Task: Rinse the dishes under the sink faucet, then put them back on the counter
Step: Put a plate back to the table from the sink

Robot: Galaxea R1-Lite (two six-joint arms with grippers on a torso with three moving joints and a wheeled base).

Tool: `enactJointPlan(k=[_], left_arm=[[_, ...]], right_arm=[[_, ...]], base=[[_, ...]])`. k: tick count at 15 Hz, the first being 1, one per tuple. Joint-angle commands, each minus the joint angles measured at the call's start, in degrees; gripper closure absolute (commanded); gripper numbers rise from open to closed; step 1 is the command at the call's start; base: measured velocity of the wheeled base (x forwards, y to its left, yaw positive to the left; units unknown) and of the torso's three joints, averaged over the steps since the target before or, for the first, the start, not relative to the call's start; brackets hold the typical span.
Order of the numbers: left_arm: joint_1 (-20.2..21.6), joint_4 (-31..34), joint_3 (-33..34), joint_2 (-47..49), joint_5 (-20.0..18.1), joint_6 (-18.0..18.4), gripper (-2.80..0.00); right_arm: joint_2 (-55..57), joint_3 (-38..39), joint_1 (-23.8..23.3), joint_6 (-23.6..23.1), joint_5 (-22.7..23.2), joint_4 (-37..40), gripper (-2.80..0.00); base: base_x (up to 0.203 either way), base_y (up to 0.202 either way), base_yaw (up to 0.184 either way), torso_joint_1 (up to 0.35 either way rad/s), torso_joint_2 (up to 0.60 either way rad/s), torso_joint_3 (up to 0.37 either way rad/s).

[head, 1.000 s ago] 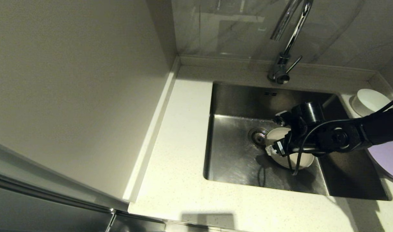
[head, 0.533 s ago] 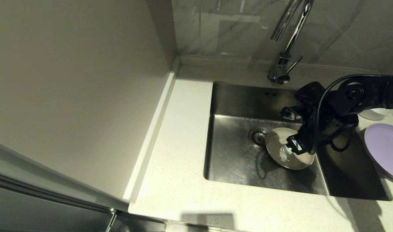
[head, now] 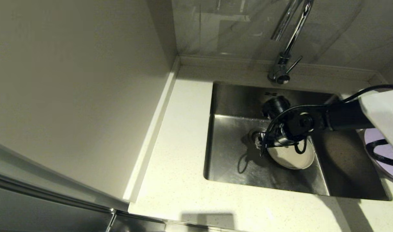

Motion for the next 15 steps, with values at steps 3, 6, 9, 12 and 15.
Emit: enactJointPlan(k=[3, 6, 9, 12, 15], left_arm=[[0.0, -0.02, 0.0, -0.09, 0.03, -0.03, 0.0], [0.0, -0.02, 0.0, -0.09, 0.03, -0.03, 0.0], [0.0, -0.02, 0.0, -0.09, 0.03, -0.03, 0.0], [0.0, -0.02, 0.0, -0.09, 0.03, -0.03, 0.0], [0.0, -0.02, 0.0, -0.09, 0.03, -0.03, 0.0]], right_arm=[[8.59, -0.3, 0.65, 0.17, -2.46, -10.0, -2.8], [13.29, -5.08, -0.24, -1.07, -4.93, -12.71, -2.8], [15.26, -9.08, -2.0, -3.49, -5.6, -13.05, -2.8], [16.32, -10.28, -3.3, -5.33, -5.7, -13.13, -2.8], [17.79, -11.15, -4.77, -5.67, -6.47, -13.13, -2.8]], base=[[0.0, 0.0, 0.0, 0.0, 0.0, 0.0], [0.0, 0.0, 0.0, 0.0, 0.0, 0.0], [0.0, 0.0, 0.0, 0.0, 0.0, 0.0], [0.0, 0.0, 0.0, 0.0, 0.0, 0.0], [0.0, 0.0, 0.0, 0.0, 0.0, 0.0]])
